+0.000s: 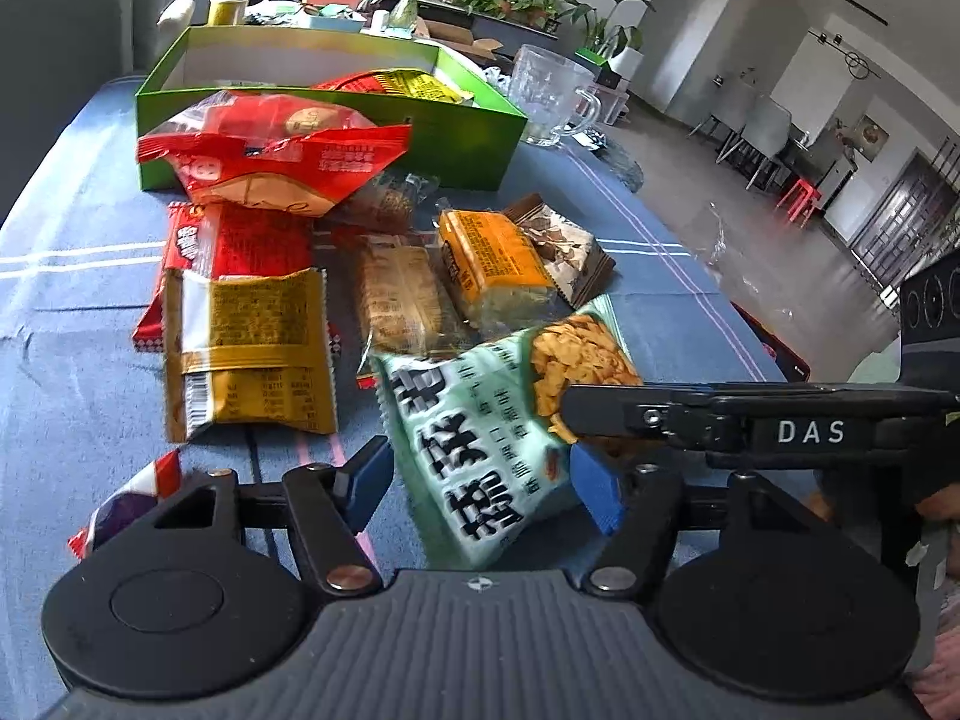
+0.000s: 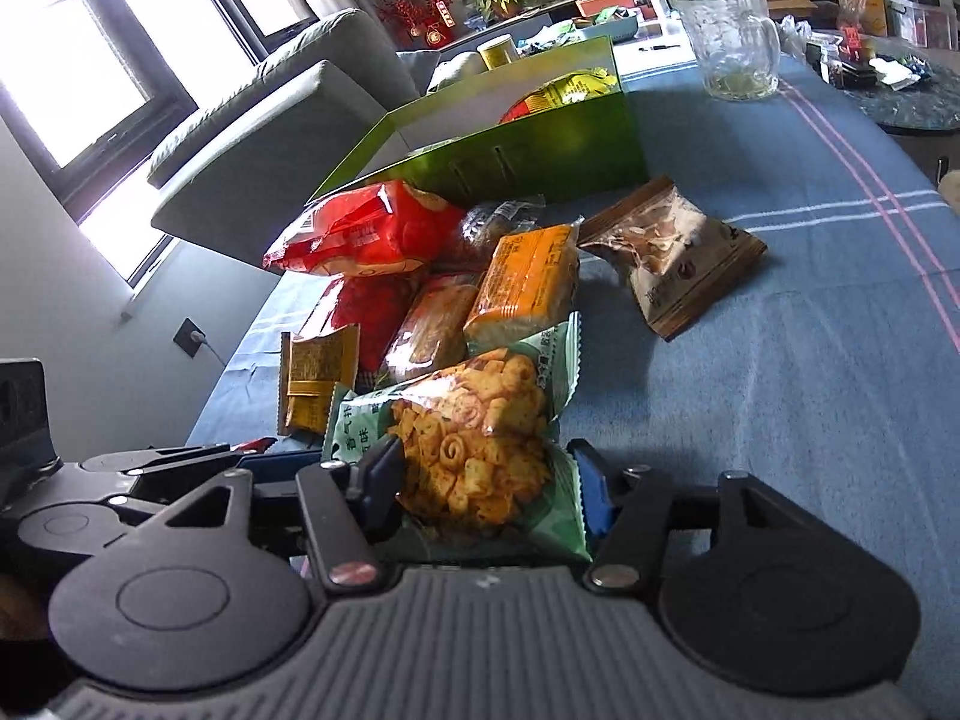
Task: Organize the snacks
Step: 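Carry the green cracker bag into the box and open the right gripper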
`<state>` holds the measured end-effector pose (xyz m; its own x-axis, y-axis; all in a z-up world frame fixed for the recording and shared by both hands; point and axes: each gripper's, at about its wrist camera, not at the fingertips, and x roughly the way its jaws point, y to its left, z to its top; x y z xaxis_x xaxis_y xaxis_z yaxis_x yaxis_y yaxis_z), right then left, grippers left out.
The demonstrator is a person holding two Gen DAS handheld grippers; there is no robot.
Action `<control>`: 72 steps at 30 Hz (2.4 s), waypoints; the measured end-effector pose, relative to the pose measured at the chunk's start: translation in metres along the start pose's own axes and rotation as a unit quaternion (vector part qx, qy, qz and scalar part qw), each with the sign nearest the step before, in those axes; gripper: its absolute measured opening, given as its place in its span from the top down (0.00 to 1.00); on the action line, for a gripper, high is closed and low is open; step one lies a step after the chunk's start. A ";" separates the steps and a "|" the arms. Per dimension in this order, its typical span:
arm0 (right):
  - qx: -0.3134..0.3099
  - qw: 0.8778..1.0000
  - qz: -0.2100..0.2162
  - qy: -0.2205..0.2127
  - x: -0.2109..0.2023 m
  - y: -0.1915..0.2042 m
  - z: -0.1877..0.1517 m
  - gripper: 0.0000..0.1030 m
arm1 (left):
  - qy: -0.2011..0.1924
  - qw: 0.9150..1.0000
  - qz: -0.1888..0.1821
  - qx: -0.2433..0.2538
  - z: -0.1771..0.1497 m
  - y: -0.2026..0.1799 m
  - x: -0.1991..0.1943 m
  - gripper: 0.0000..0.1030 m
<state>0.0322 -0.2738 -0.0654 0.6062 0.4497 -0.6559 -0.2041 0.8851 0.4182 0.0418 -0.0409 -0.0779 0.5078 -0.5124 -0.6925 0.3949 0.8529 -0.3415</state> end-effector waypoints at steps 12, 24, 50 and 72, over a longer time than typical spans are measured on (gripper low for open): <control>-0.019 0.999 -0.023 -0.011 0.002 0.002 0.010 0.30 | 0.000 1.000 -0.010 -0.020 0.003 0.006 0.005 0.39; -0.053 0.994 0.016 -0.097 -0.036 0.029 0.042 0.50 | -0.117 0.991 0.008 0.064 0.052 -0.022 -0.051 0.41; -0.034 0.993 0.001 -0.112 0.057 -0.017 0.186 0.50 | -0.074 0.994 0.041 0.069 0.206 0.019 0.071 0.38; -0.045 0.996 -0.058 -0.058 0.137 -0.035 0.207 0.49 | 0.087 0.995 0.042 0.019 0.249 0.073 0.169 0.29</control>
<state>0.2813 -0.2677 -0.0397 0.7127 0.3325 -0.6176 -0.1935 0.9395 0.2826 0.3469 -0.0897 -0.0620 0.4015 -0.4110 -0.8184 0.3866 0.8862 -0.2554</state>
